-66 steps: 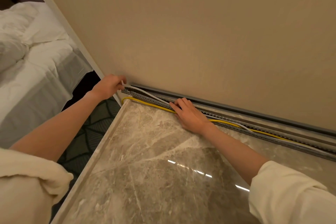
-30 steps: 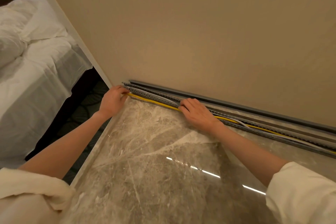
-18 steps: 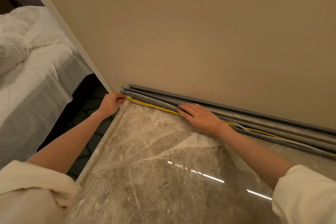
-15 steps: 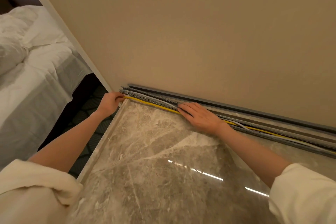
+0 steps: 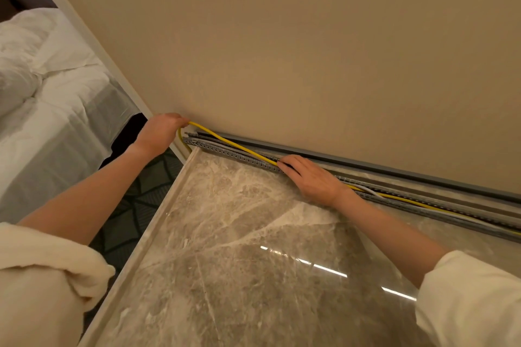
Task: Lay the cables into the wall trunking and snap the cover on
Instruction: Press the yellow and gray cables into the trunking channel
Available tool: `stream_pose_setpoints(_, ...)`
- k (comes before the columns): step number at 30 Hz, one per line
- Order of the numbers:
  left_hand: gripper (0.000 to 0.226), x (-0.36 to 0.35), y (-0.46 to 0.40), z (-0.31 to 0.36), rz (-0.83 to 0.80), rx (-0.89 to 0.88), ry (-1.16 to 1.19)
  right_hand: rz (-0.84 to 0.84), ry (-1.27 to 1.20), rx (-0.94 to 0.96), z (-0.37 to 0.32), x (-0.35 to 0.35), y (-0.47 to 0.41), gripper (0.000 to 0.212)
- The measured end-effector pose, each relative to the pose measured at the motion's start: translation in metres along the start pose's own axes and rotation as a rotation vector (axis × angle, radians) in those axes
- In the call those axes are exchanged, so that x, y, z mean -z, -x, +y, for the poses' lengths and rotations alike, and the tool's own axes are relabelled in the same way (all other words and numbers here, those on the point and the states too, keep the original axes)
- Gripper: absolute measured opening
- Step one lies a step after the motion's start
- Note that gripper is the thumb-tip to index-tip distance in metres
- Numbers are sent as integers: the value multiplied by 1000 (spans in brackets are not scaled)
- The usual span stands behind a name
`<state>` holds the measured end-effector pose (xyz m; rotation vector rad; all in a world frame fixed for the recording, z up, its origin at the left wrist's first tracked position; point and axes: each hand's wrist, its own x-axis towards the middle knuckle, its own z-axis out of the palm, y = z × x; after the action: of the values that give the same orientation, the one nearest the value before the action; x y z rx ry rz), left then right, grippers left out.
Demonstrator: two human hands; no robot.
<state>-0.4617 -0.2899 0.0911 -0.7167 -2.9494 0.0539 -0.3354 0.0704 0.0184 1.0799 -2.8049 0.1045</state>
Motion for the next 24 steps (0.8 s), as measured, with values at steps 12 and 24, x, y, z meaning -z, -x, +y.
stream_pose_setpoints(12, 31, 4, -1, 5, -24, 5, -39, 3, 18, -40, -2, -4, 2, 59)
stream_pose_setpoints(24, 21, -7, -1, 38, 21, 20, 60, -12, 18, -45, 0, -6, 2, 57)
